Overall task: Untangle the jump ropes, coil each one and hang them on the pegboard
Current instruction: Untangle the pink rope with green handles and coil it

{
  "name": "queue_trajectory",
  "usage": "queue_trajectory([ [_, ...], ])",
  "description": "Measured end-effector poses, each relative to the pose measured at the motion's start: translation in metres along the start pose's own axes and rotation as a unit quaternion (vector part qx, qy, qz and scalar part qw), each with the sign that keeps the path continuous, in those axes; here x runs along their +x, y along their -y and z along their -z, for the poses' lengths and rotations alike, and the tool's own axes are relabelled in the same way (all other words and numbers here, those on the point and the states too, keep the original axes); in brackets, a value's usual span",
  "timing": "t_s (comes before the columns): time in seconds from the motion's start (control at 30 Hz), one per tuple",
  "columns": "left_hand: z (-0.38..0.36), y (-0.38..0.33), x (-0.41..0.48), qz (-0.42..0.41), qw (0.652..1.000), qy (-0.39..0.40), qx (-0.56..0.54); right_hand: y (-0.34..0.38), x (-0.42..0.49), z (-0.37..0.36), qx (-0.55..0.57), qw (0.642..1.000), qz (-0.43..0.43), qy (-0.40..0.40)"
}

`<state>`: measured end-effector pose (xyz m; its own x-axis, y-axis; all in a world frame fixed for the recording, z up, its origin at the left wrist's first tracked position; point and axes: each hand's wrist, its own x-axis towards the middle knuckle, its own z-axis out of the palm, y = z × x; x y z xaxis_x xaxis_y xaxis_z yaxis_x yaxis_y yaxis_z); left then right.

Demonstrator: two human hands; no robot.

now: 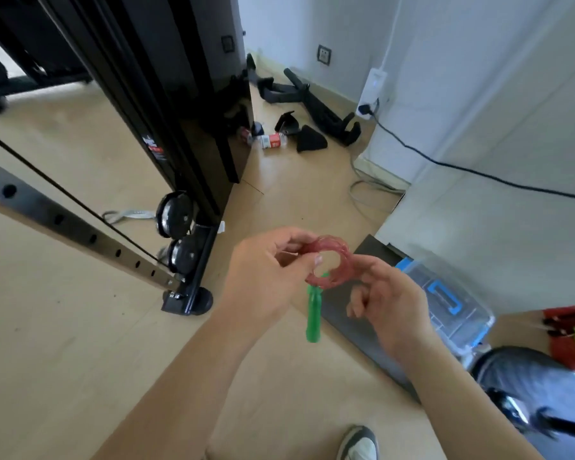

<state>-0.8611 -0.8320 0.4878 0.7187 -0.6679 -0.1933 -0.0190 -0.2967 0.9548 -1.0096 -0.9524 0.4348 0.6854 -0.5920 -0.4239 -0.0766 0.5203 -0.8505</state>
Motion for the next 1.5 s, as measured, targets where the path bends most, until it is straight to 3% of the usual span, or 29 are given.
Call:
queue_trajectory([
  [0.2, 0.029, -0.182, -0.018, -0.035, 0.999, 0.031, -0.008, 0.200, -0.053, -0.067, -0.217, 0.972, 0.067, 0.067],
  [0.3, 0.055, -0.264, -0.024, -0.067, 0.996, 0.052, 0.012, 0.278, -0.081, -0.102, -0.297, 0.948, 0.097, 0.062],
  [0.43, 0.084, -0.353, -0.021, -0.087, 0.993, 0.067, 0.032, 0.360, -0.114, -0.141, -0.318, 0.940, 0.126, 0.002],
  [0.57, 0.095, -0.419, -0.019, -0.116, 0.989, 0.089, 0.002, 0.417, -0.136, -0.174, -0.262, 0.947, 0.181, -0.039],
  [0.77, 0.086, -0.480, 0.023, -0.135, 0.984, 0.110, -0.026, 0.496, -0.121, -0.165, -0.251, 0.945, 0.207, -0.033],
  [1.03, 0.055, -0.533, 0.100, -0.059, 0.973, 0.146, -0.169, 0.572, -0.036, -0.131, -0.203, 0.959, 0.194, -0.022],
  [1.23, 0.045, -0.555, 0.174, -0.055, 0.981, 0.120, -0.144, 0.617, 0.034, -0.124, -0.197, 0.959, 0.203, -0.018],
  [1.5, 0.036, -0.593, 0.338, -0.116, 0.985, 0.101, -0.080, 0.684, 0.163, -0.133, -0.207, 0.943, 0.239, -0.104],
])
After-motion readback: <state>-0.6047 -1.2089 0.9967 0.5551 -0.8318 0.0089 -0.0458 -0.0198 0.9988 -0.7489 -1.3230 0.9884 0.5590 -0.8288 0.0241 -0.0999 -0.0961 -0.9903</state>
